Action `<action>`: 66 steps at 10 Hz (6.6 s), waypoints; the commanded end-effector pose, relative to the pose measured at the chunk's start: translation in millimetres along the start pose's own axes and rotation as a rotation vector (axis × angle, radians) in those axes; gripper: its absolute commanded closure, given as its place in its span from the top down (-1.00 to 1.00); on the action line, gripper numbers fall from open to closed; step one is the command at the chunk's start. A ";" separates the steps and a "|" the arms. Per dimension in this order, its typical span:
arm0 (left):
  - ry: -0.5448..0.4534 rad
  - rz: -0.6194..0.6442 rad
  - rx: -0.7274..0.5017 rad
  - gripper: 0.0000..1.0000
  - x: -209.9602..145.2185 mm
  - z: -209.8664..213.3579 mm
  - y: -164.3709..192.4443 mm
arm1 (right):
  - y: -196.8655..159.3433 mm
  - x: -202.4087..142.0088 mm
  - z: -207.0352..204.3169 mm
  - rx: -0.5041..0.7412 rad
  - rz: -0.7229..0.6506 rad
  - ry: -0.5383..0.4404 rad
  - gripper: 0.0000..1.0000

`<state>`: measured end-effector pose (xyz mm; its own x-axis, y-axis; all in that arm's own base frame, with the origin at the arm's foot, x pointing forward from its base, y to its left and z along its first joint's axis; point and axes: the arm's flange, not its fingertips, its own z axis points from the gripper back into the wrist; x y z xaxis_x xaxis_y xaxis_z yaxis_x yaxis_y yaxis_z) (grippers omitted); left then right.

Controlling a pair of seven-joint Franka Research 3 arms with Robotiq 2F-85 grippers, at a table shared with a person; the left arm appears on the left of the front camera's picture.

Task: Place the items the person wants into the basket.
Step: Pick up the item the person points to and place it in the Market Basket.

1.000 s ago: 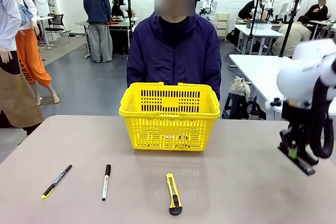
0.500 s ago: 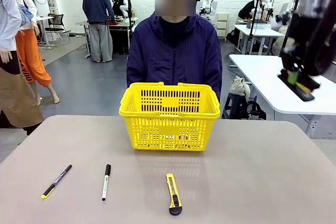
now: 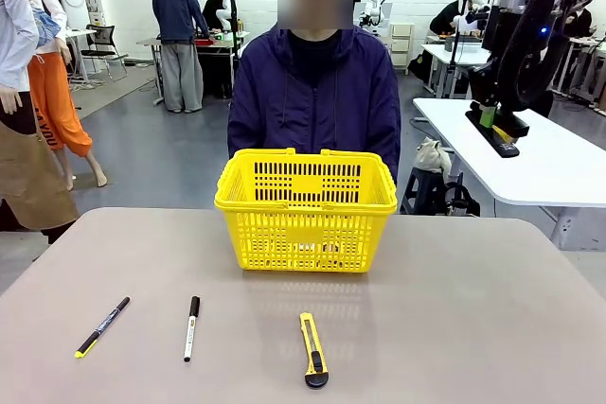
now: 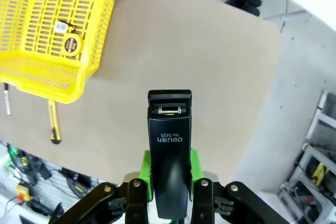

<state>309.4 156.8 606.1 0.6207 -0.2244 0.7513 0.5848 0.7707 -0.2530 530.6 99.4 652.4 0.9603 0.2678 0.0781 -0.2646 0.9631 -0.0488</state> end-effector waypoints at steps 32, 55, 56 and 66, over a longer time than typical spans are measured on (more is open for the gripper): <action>-0.018 -0.012 -0.011 1.00 -0.7 1.0 1.7 | 256.3 160.9 -142.7 0.065 0.972 0.096 -0.37; -0.018 -0.012 -0.011 1.00 -0.7 1.0 1.7 | 292.7 188.7 -215.2 0.109 1.142 0.237 1.00; -0.018 -0.012 -0.011 1.00 -0.7 1.0 1.7 | 285.9 173.9 -201.8 0.098 1.097 0.226 1.00; -0.018 -0.012 -0.011 1.00 -0.7 1.0 1.7 | 182.0 -145.1 -139.4 -0.088 0.488 0.045 1.00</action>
<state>309.8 157.2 606.1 0.6228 -0.2237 0.7497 0.5833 0.7713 -0.2545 459.1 293.0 563.5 0.6975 0.7068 -0.1177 -0.7166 0.6866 -0.1232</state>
